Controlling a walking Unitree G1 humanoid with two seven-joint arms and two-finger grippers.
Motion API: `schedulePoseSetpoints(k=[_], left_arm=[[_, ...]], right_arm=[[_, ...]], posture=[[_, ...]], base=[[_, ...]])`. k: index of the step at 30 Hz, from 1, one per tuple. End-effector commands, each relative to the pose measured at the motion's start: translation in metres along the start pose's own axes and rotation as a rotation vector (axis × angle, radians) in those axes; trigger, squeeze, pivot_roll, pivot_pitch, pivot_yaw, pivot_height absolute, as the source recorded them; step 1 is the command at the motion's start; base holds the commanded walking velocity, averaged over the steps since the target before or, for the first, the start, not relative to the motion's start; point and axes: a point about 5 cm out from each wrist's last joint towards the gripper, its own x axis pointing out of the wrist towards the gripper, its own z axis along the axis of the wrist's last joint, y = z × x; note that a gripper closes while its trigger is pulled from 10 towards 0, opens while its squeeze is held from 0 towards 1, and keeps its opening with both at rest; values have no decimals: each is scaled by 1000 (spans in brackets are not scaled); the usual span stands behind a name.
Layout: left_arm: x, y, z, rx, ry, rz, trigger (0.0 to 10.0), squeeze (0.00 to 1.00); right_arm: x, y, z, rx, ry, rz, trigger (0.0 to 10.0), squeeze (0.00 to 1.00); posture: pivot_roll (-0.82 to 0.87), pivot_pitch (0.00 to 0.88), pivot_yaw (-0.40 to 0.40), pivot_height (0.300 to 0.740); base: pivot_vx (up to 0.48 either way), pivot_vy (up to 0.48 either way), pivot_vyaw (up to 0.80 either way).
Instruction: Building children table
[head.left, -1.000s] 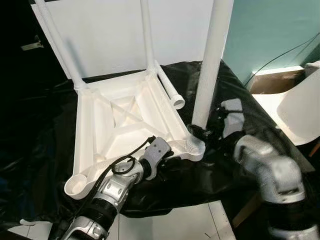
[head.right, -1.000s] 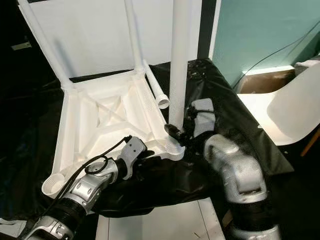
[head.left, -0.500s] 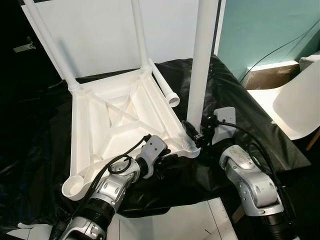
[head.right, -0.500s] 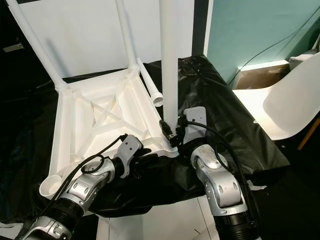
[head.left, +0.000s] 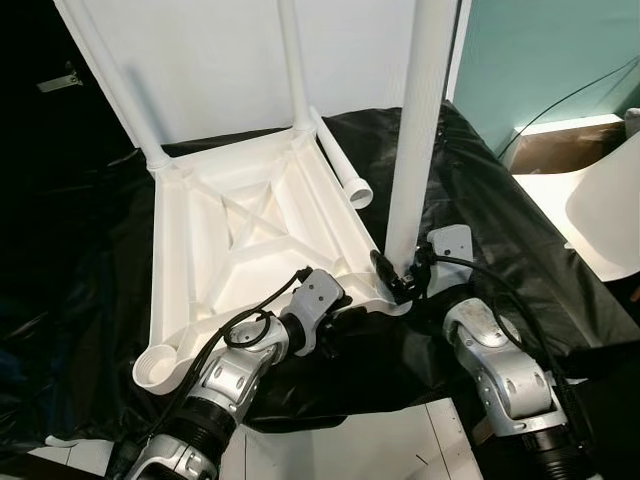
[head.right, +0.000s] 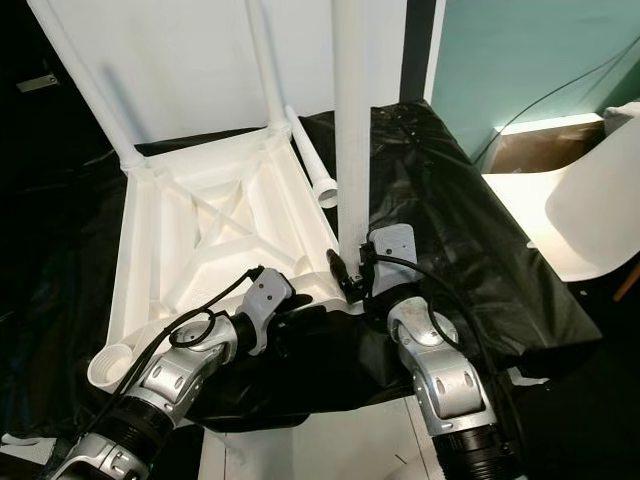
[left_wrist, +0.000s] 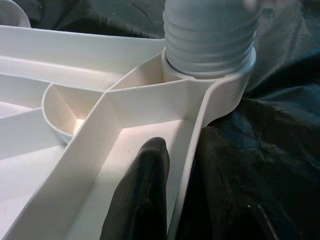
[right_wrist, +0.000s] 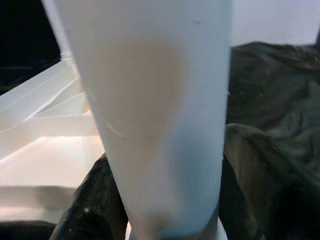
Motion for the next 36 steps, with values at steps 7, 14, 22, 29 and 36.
schedulePoseSetpoints(k=[7, 14, 22, 29, 36], left_arm=[[-1, -12, -24, -50, 90, -98, 10000, 0], [-3, -10, -24, -45, 96, -93, 10000, 0], [-5, -8, -26, -43, 102, -86, 10000, 0], [-7, -7, -25, -40, 103, -80, 10000, 0], [-6, -8, -26, -40, 103, -84, 10000, 0]], right_arm=[[4, -23, -3, -45, 27, 215, 10000, 0], [5, -34, -16, -14, 105, 336, 0, 0], [8, -37, -20, 16, 118, 343, 0, 0], [-2, -17, -37, 84, 113, 55, 0, 0], [-15, 8, -45, 131, 73, -61, 0, 0]], posture=[[-156, 0, 81, 740], [-142, 0, 83, 740], [-133, 0, 82, 740], [-125, 0, 82, 740], [-123, 0, 92, 740]], base=[[0, 0, 0], [0, 0, 0], [0, 0, 0], [0, 0, 0], [0, 0, 0]])
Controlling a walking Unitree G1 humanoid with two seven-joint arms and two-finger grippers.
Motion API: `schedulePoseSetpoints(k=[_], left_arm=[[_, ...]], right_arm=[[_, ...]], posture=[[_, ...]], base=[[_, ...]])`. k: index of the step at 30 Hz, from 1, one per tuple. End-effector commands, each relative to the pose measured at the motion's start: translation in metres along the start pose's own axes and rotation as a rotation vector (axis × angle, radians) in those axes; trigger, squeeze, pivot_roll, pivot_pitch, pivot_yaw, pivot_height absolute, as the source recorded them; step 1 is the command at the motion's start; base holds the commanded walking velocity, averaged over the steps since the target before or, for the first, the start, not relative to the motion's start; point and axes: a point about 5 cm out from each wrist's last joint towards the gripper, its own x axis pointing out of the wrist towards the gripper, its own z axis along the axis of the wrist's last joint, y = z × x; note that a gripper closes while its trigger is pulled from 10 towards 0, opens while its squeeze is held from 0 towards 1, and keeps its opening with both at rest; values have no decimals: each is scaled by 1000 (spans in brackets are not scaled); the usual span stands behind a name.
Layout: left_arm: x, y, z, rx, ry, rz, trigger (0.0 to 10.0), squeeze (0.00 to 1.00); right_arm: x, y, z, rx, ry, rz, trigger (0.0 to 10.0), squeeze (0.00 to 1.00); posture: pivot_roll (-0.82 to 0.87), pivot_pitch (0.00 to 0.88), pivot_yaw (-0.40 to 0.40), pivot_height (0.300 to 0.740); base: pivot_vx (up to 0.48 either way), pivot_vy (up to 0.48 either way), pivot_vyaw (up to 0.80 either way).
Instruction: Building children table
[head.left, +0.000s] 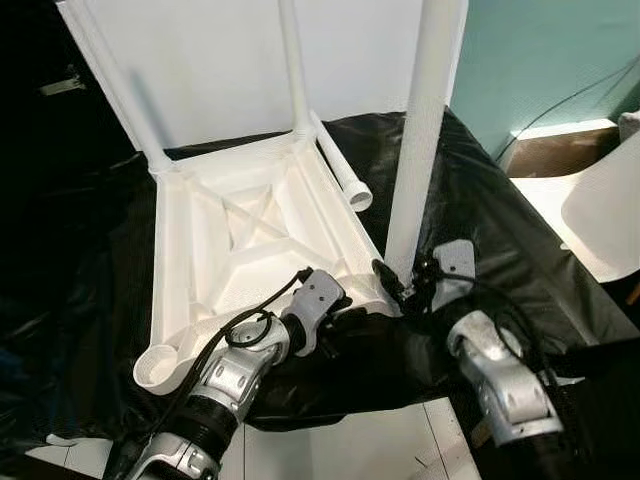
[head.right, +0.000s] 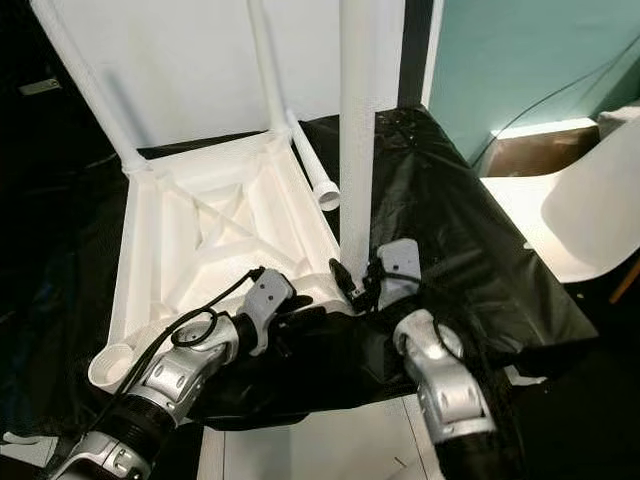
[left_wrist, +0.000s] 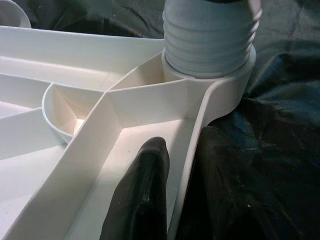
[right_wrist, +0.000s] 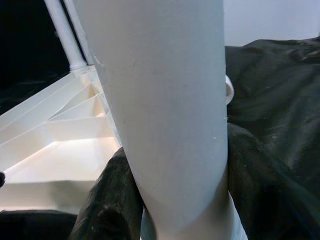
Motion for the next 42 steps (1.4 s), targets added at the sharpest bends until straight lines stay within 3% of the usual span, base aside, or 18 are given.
schedulePoseSetpoints(k=[1, 4, 5, 10, 11, 12, 15, 16, 20, 25, 26, 27, 28, 34, 42], left_arm=[[-6, -8, -21, -38, 85, -88, 10000, 0], [-6, -7, -22, -36, 89, -89, 10000, 0], [-6, -7, -22, -37, 89, -89, 10000, 0], [-6, -8, -23, -38, 90, -90, 10000, 0], [-6, -8, -23, -38, 91, -90, 10000, 0], [-6, -8, -23, -38, 91, -90, 10000, 0], [-3, -9, -22, -40, 87, -90, 10000, 0], [-2, -9, -22, -42, 82, -89, 10000, 0], [2, -11, -20, -47, 70, -86, 10000, 0], [4, -12, -19, -53, 59, -79, 10000, 0], [4, -12, -19, -54, 58, -76, 10000, 0], [4, -12, -19, -54, 58, -76, 10000, 0], [4, -12, -19, -55, 58, -73, 10000, 0], [0, -11, -21, -54, 62, -67, 10000, 0], [-1, -10, -21, -52, 64, -64, 10000, 0]], right_arm=[[-6, -6, -15, 20, 62, -79, 0, 0], [-4, -16, -13, 31, 41, -166, 0, 0], [-3, -14, -12, 21, 43, -162, 10000, 0], [-3, -9, -11, -11, 42, -138, 10000, 0], [-2, -9, -10, 7, 35, -115, 10000, 1000], [-2, -9, -10, 7, 35, -115, 10000, 1000], [6, -11, -2, -30, 13, 76, 10000, 1000], [9, -16, 1, -77, 4, 134, 10000, 0], [16, -33, 8, -152, 17, 255, 10000, 0], [18, -39, 10, -197, 48, 368, 10000, 0], [18, -39, 8, -200, 71, 411, 6275, 0], [18, -39, 8, -200, 71, 411, 6275, 0], [16, -40, 6, -201, 105, 474, 0, 0], [16, -48, 5, -134, 131, 522, 0, 0], [15, -49, -2, -79, 140, 476, 0, 0]], posture=[[-123, 0, 93, 740], [-123, 0, 95, 740], [-122, 0, 96, 740], [-127, 0, 97, 740], [-131, 0, 96, 740], [-131, 0, 96, 740], [-140, 0, 89, 740], [-144, 0, 85, 740], [-145, 0, 69, 740], [-138, 0, 61, 740], [-134, 0, 59, 740], [-134, 0, 59, 740], [-132, 0, 59, 740], [-119, 0, 63, 740], [-110, 0, 55, 740]], base=[[0, 0, 0], [0, 0, 0], [0, 0, 0], [0, 0, 0], [0, 0, 0], [0, 0, 0], [0, 0, 0], [0, 0, 0], [0, 0, 0], [0, 0, 0], [0, 0, 0], [0, 0, 0], [0, 0, 0], [0, 0, 0], [0, 0, 0]])
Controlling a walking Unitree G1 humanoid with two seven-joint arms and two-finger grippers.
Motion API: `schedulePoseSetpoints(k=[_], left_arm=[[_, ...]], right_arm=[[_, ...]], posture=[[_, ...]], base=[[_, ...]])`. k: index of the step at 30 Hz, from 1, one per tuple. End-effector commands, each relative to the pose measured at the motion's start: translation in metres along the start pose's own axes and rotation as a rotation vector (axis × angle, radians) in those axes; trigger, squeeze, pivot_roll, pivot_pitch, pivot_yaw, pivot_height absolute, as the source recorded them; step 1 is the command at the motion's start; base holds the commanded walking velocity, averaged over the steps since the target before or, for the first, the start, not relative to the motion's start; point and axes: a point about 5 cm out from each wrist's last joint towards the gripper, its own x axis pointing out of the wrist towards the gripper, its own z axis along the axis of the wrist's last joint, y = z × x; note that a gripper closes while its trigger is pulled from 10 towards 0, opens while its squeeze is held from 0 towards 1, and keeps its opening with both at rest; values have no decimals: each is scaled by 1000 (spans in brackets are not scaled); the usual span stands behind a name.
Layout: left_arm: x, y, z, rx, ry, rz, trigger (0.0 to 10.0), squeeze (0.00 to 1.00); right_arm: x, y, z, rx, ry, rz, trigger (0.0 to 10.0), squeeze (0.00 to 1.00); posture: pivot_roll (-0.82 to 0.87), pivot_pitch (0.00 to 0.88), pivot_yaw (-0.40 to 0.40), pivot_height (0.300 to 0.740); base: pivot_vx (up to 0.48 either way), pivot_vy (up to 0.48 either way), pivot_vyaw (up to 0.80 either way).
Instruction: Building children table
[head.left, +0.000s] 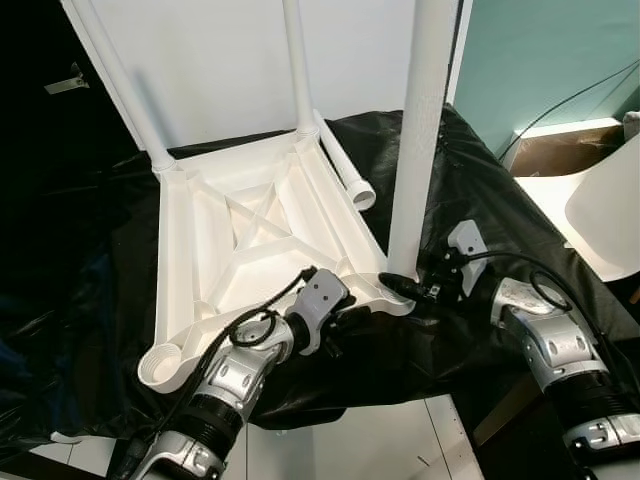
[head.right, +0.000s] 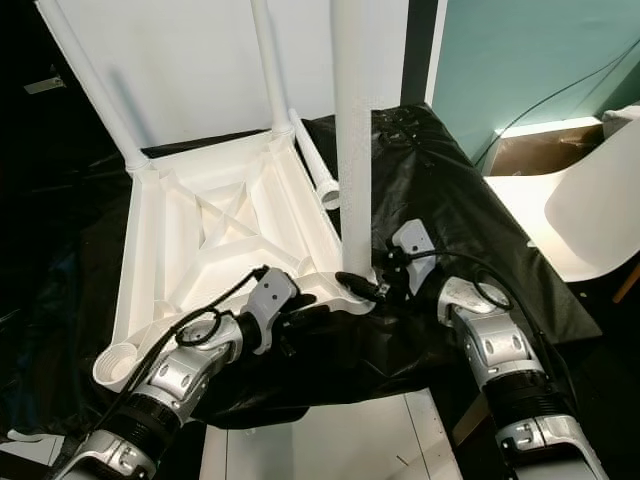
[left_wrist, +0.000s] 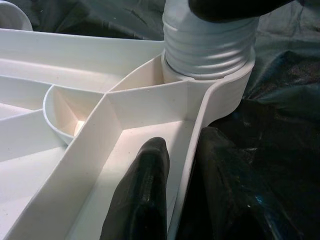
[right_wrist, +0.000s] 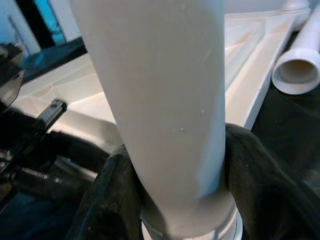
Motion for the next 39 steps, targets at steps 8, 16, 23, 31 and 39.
schedulePoseSetpoints(k=[8, 16, 23, 31, 39], left_arm=[[-6, -12, -26, -54, 91, -68, 10000, 0], [-6, -10, -25, -51, 91, -69, 10000, 0], [-8, -11, -25, -50, 92, -66, 10000, 0], [-7, -9, -24, -52, 90, -57, 10000, 0], [-6, -9, -24, -46, 92, -67, 10000, 0]], right_arm=[[4, 31, -28, 153, -44, -534, 0, 0], [9, 33, -29, 123, -56, -686, 0, 0], [15, 38, -25, 64, -53, -645, 10000, 0], [14, 38, -20, 40, -70, -542, 10000, 0], [4, 5, -10, -67, -58, -280, 10000, 0]], posture=[[-110, 0, 61, 740], [-101, 0, 65, 740], [-101, 0, 64, 740], [-104, 0, 59, 740], [-114, 0, 67, 740]], base=[[0, 0, 0], [0, 0, 0], [0, 0, 0], [0, 0, 0], [0, 0, 0]])
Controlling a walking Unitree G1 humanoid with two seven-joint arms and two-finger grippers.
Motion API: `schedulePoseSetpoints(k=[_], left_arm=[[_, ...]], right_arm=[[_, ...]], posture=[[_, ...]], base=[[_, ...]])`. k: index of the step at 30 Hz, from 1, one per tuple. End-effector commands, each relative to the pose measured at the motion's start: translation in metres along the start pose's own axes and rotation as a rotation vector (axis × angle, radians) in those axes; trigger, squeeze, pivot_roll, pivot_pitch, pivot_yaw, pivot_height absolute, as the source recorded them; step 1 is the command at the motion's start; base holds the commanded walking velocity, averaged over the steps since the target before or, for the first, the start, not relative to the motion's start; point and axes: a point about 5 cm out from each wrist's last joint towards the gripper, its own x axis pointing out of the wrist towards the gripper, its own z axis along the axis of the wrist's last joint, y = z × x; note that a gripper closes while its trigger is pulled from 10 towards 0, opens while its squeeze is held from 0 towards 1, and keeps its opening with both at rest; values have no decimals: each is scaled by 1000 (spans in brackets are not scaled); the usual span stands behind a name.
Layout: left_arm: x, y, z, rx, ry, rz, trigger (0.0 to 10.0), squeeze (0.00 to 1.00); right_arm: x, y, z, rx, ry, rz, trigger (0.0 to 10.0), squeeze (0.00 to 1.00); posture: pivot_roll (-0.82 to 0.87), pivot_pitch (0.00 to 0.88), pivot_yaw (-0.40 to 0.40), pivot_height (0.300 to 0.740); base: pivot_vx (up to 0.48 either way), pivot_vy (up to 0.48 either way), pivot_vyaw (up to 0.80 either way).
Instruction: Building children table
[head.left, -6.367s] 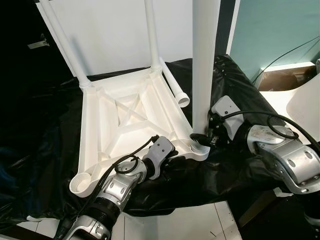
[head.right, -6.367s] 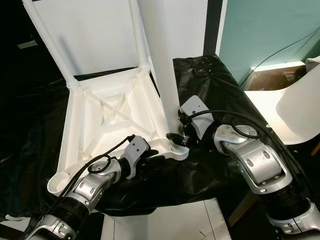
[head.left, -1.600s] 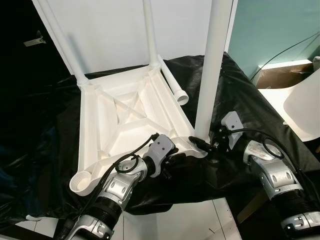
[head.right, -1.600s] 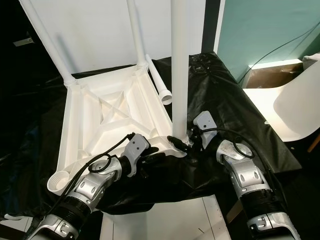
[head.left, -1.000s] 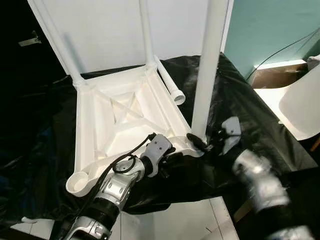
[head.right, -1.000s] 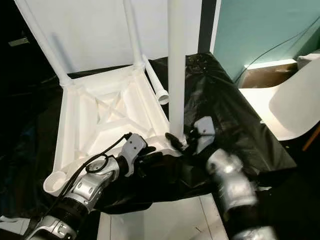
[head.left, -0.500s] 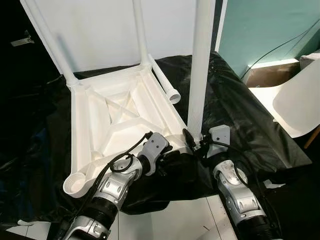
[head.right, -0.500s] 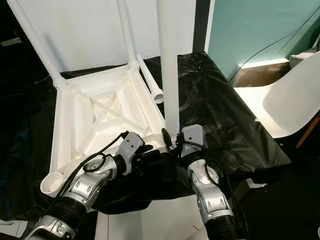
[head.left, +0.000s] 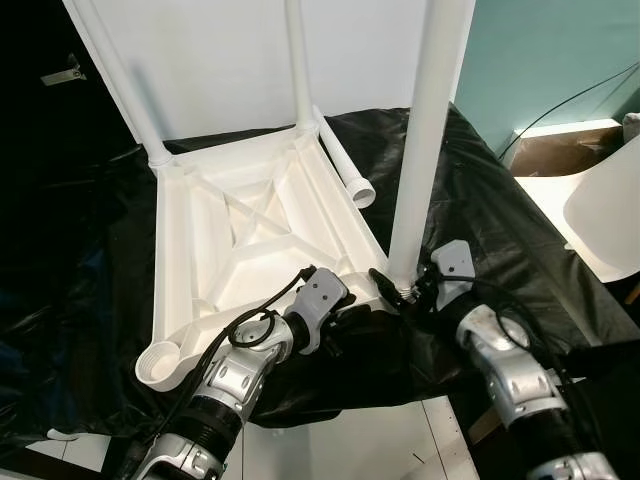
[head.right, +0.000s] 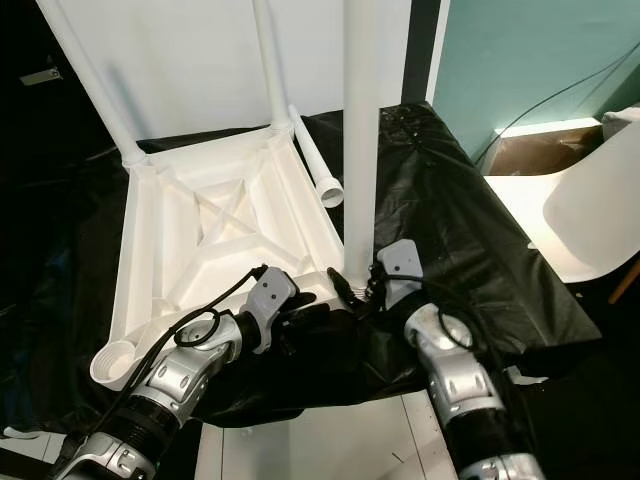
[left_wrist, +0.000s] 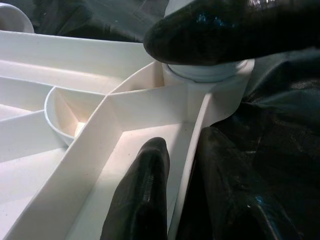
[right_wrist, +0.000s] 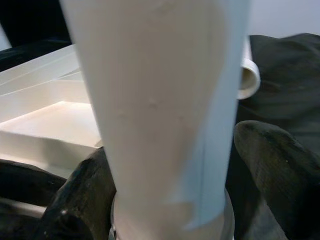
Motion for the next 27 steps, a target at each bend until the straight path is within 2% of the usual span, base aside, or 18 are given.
schedulePoseSetpoints(k=[1, 5, 12, 13, 14, 15, 22, 25, 27], left_arm=[[-5, -9, -26, -52, 98, -71, 10000, 0], [-5, -8, -25, -47, 98, -71, 10000, 0], [-6, -8, -25, -47, 98, -61, 10000, 0], [-6, -9, -26, -47, 99, -60, 10000, 0], [-6, -9, -26, -47, 99, -60, 10000, 0], [-6, -9, -26, -48, 99, -59, 10000, 0], [-6, -10, -26, -48, 99, -59, 10000, 0], [-6, -9, -26, -47, 100, -60, 10000, 0], [-6, -9, -26, -44, 102, -63, 10000, 0]], right_arm=[[-3, -13, 0, -7, 3, -11, 10000, 0], [0, -21, 6, -51, 19, 83, 10000, 0], [4, -28, 12, -110, 23, 178, 10000, 0], [4, -29, 12, -103, 26, 204, 4863, 0], [4, -29, 12, -103, 26, 204, 4863, 0], [4, -29, 13, -81, 31, 246, 0, 0], [0, -32, 10, -36, 56, 293, 0, 0], [-1, -36, 6, -13, 75, 267, 0, 0], [-1, -36, 0, 22, 79, 166, 0, 0]], posture=[[-114, 0, 67, 740], [-105, 0, 63, 740], [-98, 0, 54, 740], [-97, 0, 53, 740], [-97, 0, 53, 740], [-97, 0, 53, 740], [-97, 0, 55, 740], [-101, 0, 59, 740], [-101, 0, 61, 740]], base=[[0, 0, 0], [0, 0, 0], [0, 0, 0], [0, 0, 0], [0, 0, 0], [0, 0, 0], [0, 0, 0], [0, 0, 0], [0, 0, 0]])
